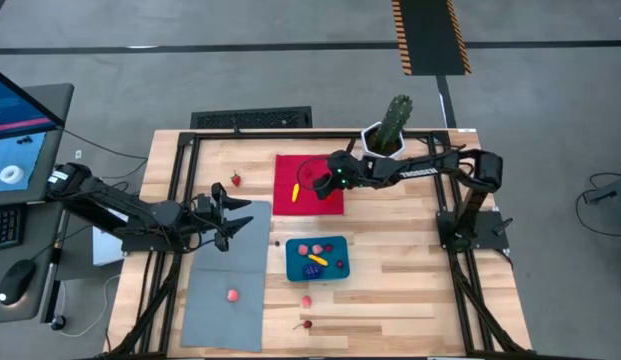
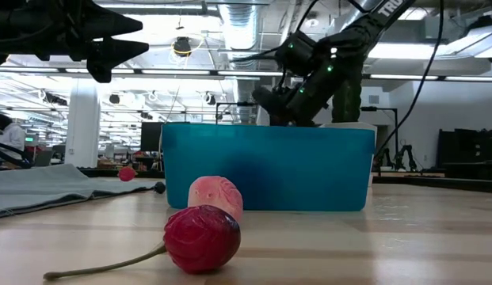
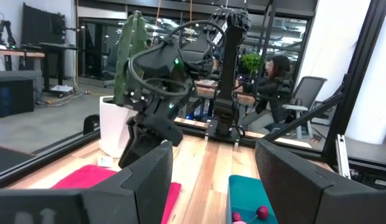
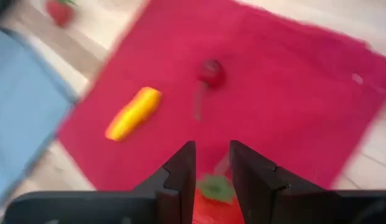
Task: Pick and placing Produce into tupperware
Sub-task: Put the strawberry into the blue bin
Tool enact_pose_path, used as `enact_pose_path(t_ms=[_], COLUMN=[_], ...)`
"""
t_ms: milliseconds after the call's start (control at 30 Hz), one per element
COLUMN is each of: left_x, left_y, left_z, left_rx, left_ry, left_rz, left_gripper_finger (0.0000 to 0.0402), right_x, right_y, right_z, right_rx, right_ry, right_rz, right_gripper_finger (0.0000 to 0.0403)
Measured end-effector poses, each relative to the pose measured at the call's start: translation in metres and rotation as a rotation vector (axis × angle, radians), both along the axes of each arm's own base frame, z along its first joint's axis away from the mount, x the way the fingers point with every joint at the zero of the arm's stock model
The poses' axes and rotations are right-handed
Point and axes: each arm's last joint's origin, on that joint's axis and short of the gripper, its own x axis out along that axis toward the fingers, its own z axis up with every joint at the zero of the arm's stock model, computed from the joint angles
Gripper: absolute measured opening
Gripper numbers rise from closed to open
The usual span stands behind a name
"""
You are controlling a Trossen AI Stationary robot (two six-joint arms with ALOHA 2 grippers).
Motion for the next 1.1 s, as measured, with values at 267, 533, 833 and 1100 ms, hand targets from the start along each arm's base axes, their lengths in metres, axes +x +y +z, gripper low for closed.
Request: enact_pose_path(t_ms=[267, 533, 833, 1100], left_x=[0.0002, 0.0003, 0.0003, 0.0003], left_y=[-0.0003, -0.0003, -0.0003, -0.0003], left_z=[-0.0012, -0.0016, -0.0015, -0.0015], left_rx=[-0.009, -0.009, -0.009, -0.009], left_ry=[0.009, 0.013, 0.013, 0.012], left_rz=[-0.009, -0.009, -0.009, -0.009], left_gripper_finger=[0.0219, 0.0219, 0.0219, 0.0219], right_x=[-0.01, -0.0088, -0.0054, -0.0058], right_y=[-0.009, -0.0081, -0.0075, -0.0074], right_z=[-0.0103, -0.0096, -0.0075, -0.0078], right_rx=[0.043, 0.059, 0.101, 0.109], right_ry=[0.09, 0.075, 0.024, 0.026], right_rz=[-0.077, -0.062, -0.017, -0.021], right_gripper_finger=[0.012, 0.012, 0.012, 0.012])
